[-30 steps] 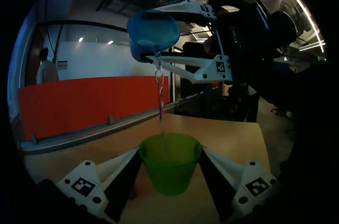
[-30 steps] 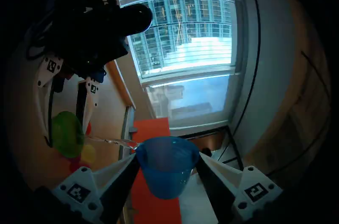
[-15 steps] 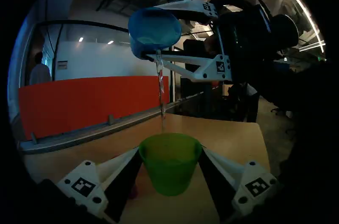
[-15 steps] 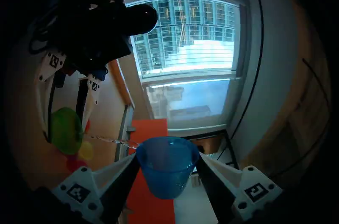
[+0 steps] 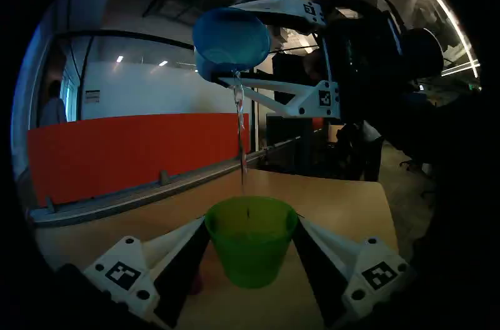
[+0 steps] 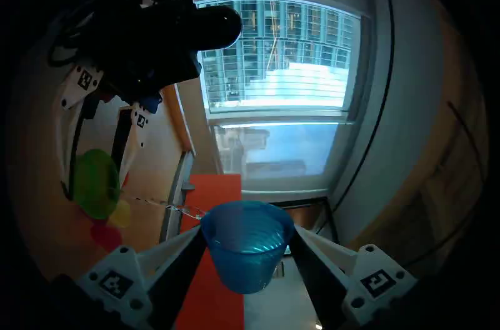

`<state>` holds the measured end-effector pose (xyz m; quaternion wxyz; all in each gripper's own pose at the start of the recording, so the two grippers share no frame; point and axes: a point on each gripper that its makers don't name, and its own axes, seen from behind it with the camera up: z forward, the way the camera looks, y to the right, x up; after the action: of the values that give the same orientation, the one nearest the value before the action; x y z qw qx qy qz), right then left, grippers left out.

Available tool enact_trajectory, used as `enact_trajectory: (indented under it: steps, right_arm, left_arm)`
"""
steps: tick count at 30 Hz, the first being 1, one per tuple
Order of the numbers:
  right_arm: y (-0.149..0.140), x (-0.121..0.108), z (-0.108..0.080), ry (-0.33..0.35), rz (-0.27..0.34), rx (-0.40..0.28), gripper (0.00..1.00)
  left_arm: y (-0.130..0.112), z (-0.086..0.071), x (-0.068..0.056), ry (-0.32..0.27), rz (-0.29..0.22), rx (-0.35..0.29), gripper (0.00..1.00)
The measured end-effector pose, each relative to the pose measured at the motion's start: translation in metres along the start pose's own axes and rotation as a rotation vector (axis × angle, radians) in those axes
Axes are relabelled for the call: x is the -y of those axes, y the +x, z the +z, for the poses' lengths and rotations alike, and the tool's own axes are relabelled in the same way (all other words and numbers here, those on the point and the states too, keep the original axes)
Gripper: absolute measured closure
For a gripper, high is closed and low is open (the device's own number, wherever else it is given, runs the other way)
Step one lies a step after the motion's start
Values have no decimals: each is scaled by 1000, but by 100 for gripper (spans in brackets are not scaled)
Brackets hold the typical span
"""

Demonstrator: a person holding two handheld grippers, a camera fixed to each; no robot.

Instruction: Pour water

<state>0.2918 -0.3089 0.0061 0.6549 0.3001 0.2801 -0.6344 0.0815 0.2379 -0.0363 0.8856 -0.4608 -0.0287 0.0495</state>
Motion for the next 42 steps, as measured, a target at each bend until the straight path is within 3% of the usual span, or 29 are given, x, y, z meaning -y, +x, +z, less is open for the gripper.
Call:
enact_trajectory:
  steps: [35, 42]
  right_arm:
    - [13, -10, 0, -23, -181, -24, 10]
    - [13, -10, 0, -24, -169, -24, 10]
  left_arm:
    - [4, 0, 3, 7, 4, -8, 13]
    - [4, 1, 3, 5, 0, -10, 13]
